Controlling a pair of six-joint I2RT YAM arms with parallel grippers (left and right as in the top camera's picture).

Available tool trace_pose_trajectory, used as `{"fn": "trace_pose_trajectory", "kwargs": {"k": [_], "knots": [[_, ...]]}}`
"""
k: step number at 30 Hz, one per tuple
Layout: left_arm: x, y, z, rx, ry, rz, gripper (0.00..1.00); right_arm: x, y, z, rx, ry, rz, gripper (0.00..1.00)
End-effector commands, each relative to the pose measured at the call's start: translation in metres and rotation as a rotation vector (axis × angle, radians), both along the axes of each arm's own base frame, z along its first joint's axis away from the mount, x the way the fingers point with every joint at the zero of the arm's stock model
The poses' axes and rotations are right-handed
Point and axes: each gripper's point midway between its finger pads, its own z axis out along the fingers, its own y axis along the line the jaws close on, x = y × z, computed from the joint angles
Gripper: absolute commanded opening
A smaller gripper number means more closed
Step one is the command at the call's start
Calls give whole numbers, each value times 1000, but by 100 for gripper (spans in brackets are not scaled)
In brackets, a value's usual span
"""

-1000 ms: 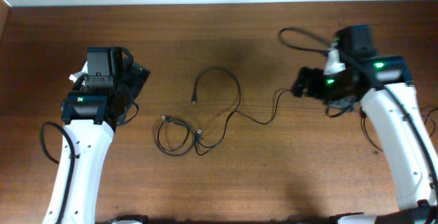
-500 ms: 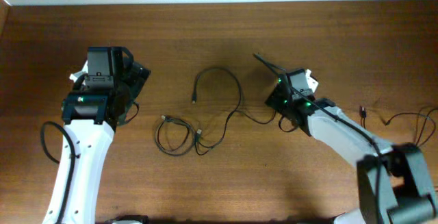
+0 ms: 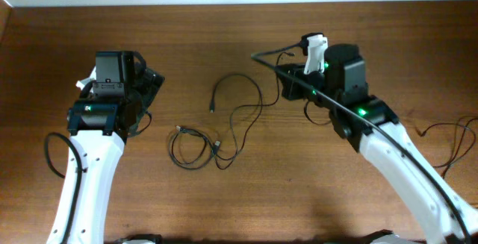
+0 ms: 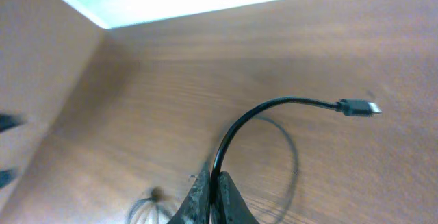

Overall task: Untangle cables
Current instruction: 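Return the right gripper to the center cables and grasp one, then lift the grasped cable with the right gripper toward the far side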

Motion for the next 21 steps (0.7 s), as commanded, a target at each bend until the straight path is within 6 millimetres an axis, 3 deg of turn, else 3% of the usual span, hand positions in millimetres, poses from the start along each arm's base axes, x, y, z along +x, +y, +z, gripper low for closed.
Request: {"fn": "trace_pose_trajectory", "kwargs": {"k": [1,3,6,7,9,11,12,14,16,18,20,21], "knots": [[-1,4,4,19,-7,3,99,-48,23,39,-64,-145,162,4],[-1,4,4,19,-7,3,99,-71,-15,40,-247,-137,-27,4],[-1,4,4,21,-7,4,99,-104,-30,49,-250,-118,-9,4],[0,6,5,26,-13,10,99,-120,-27,43,-240,-70,50,4],[4,1,6,0,-30,-1,99,-134,-22,20,-258,37,115,4],[-14,4,-5,17,57,-5,99,-135,-12,-4,-292,119,162,4],[-31,17,-13,66,134,37,99,-131,3,-14,-314,111,211,4],[-47,40,-17,100,193,110,99,-123,37,-38,-360,88,321,4],[-63,64,-21,95,243,192,99,-115,94,-91,-363,122,447,4],[-70,67,-23,92,272,205,99,-111,134,-130,-368,97,515,4],[-70,67,-23,92,272,205,99,-114,159,-166,-380,94,565,4],[-70,67,-23,92,272,205,99,-116,161,-175,-389,106,573,4]]}}
